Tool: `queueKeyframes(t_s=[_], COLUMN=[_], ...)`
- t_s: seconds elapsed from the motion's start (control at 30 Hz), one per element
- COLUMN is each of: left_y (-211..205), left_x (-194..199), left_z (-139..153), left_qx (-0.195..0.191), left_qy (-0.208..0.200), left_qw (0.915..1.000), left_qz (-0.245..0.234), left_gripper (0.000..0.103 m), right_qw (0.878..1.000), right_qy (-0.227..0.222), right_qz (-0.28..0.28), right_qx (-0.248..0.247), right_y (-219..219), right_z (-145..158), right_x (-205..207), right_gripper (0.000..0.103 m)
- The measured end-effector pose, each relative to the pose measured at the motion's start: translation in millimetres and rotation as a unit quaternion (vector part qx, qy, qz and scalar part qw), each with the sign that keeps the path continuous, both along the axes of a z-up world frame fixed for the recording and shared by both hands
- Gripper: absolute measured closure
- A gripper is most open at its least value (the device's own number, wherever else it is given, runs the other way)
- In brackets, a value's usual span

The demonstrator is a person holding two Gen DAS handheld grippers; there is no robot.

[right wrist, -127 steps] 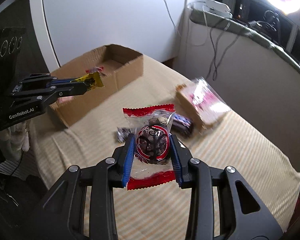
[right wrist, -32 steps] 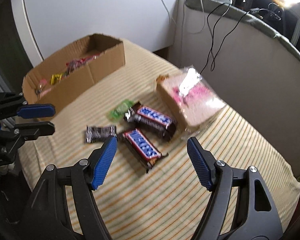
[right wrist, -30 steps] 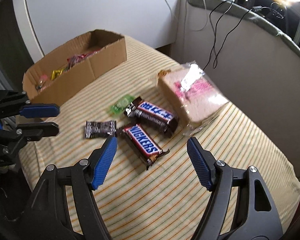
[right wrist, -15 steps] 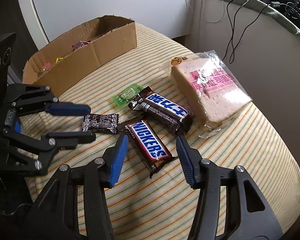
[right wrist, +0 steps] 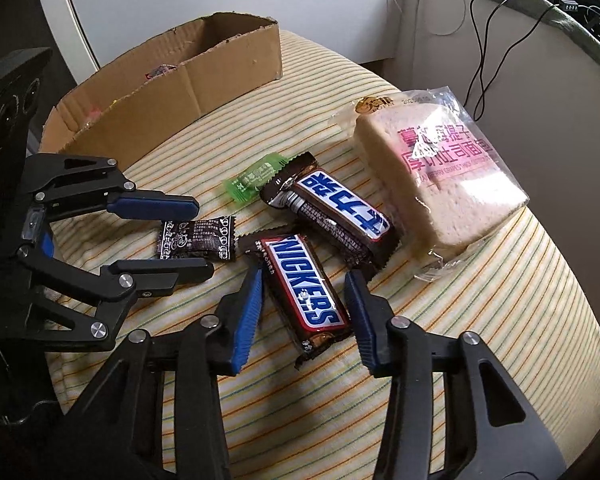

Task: Organize snacks
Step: 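Grasp the black candy packet with the left tool while the right tool grasps a Snickers bar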

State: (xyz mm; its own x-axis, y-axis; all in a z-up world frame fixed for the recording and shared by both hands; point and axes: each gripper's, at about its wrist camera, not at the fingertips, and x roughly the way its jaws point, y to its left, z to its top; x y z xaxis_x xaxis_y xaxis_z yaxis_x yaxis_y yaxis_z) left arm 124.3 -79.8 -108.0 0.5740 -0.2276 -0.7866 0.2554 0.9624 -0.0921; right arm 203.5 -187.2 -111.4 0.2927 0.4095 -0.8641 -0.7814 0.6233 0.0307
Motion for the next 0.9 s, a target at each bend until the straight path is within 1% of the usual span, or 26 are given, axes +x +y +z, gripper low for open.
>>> queueKeyframes(t_s=[0.03,0.13,0.23,0.4,0.6,0.9], left_y=[-1,-4,-5,-5,-1,17], left_x=[1,1,0,-6,-22,-45], left_z=[-1,-1,0,7,24,48], left_qx=[0.003,0.008,0.007,-0.003,-0.016,-0.024], left_qy=[0.000,-0.002,-0.005,-0.015,-0.037,-0.066], left_qw=[1.0000,0.9999,0.9999,0.9999,0.9991,0.9975], left_qz=[-0.001,-0.007,-0.007,-0.006,-0.008,0.003], left_gripper=[0.080,0.080,0.081,0.081,0.081,0.081], right_qw=[1.000,1.000,1.000,0.999,0.998,0.996], right_qy=[0.000,-0.003,-0.007,-0.014,-0.026,-0.048], right_qz=[-0.002,-0.006,-0.016,-0.034,-0.053,-0.071], right_qx=[-0.001,-0.005,-0.009,-0.005,-0.002,0.018], right_y=[0,-3,-7,-18,-30,-35], right_z=[0,1,2,8,21,46], right_x=[-1,-4,-7,-14,-26,-46], right_gripper=[0.066,0.070,0.072,0.073,0.073,0.073])
